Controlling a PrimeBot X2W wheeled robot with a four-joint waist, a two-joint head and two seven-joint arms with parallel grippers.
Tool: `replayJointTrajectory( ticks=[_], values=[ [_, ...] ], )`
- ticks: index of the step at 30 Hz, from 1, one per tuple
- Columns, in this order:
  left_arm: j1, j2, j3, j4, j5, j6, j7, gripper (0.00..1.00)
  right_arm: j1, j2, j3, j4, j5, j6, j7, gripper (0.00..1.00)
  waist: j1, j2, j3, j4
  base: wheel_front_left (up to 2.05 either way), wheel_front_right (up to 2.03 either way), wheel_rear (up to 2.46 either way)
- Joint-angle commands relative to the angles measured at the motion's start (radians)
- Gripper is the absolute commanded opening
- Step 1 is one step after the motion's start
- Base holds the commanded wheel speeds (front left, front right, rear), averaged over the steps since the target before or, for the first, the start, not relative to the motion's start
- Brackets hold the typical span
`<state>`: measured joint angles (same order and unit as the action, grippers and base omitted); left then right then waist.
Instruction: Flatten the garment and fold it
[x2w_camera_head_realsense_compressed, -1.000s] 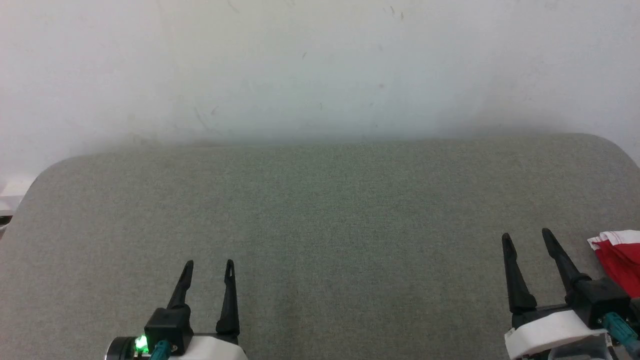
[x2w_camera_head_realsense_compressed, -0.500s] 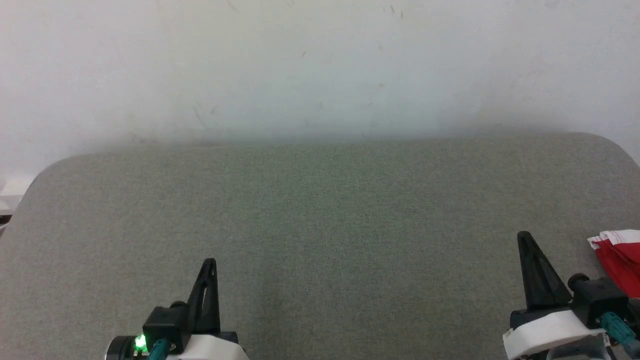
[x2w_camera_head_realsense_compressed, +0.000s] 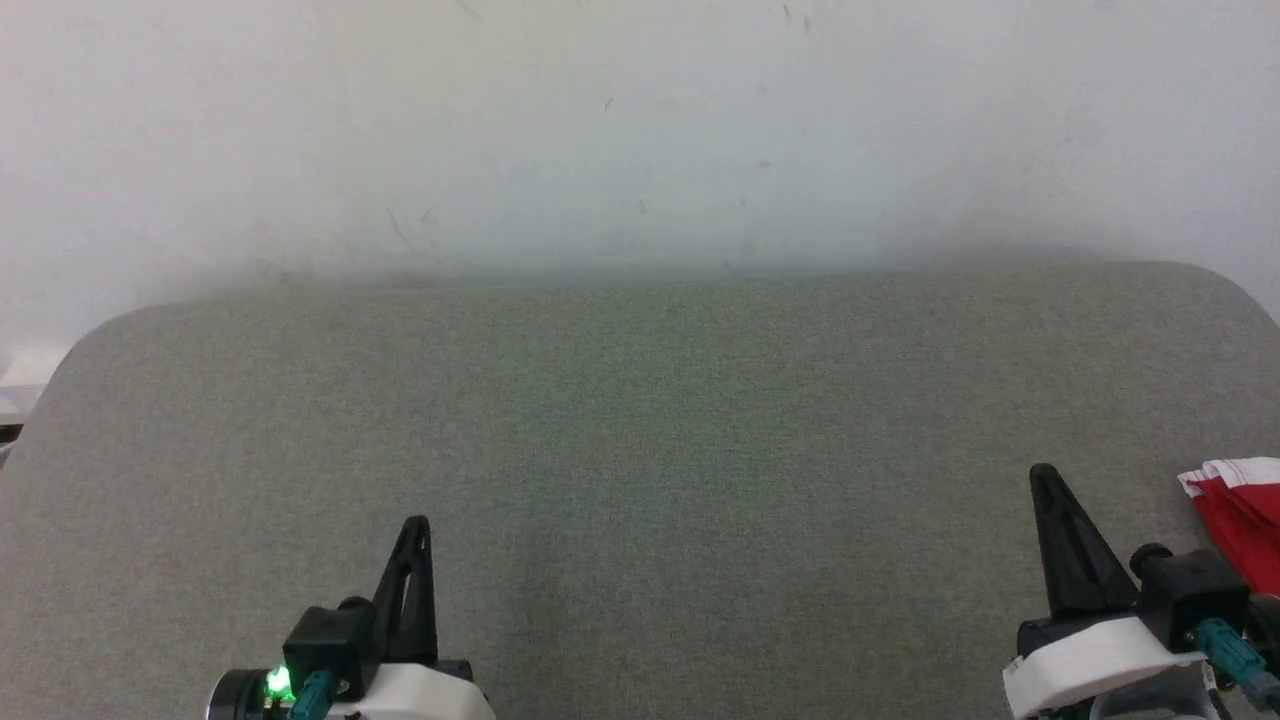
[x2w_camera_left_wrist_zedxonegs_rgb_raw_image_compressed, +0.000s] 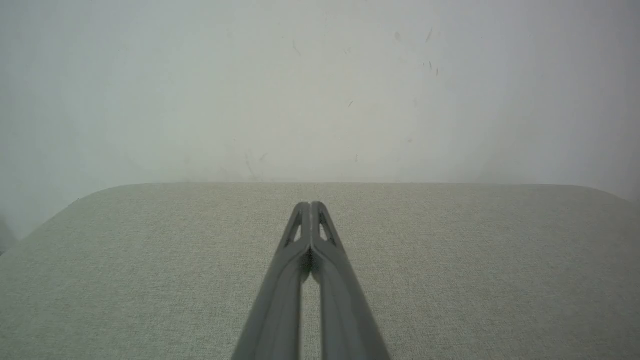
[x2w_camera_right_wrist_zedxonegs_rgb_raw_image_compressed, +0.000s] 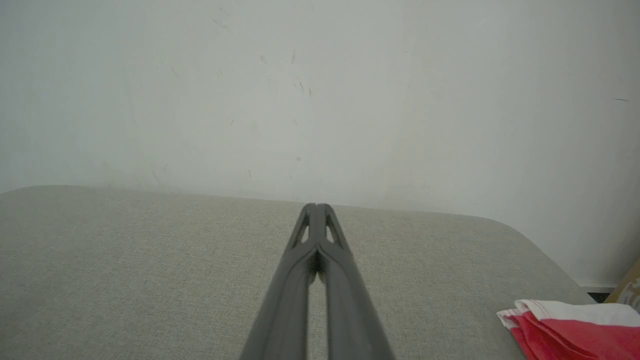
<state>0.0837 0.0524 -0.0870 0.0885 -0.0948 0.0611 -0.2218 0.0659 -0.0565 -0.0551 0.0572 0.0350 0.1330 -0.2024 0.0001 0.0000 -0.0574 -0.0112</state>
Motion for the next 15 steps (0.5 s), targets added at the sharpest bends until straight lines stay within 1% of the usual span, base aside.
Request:
replayJointTrajectory(
  ticks=[1, 15],
  values=[
    [-0.011, 0.000, 0.006, -0.007, 0.012, -0.008, 0.004, 0.00, -0.009, 0.001, 0.005, -0.005, -0.005, 0.000, 0.008, 0.00, 0.0000, 0.0000, 0.001, 0.000, 0.00, 0.00, 0.00],
    [-0.021, -0.001, 0.017, -0.017, 0.023, -0.015, 0.033, 0.00, -0.017, 0.002, 0.011, -0.012, -0.009, -0.001, 0.034, 0.00, -0.0001, 0.0000, 0.008, 0.002, 0.00, 0.00, 0.00]
  ],
)
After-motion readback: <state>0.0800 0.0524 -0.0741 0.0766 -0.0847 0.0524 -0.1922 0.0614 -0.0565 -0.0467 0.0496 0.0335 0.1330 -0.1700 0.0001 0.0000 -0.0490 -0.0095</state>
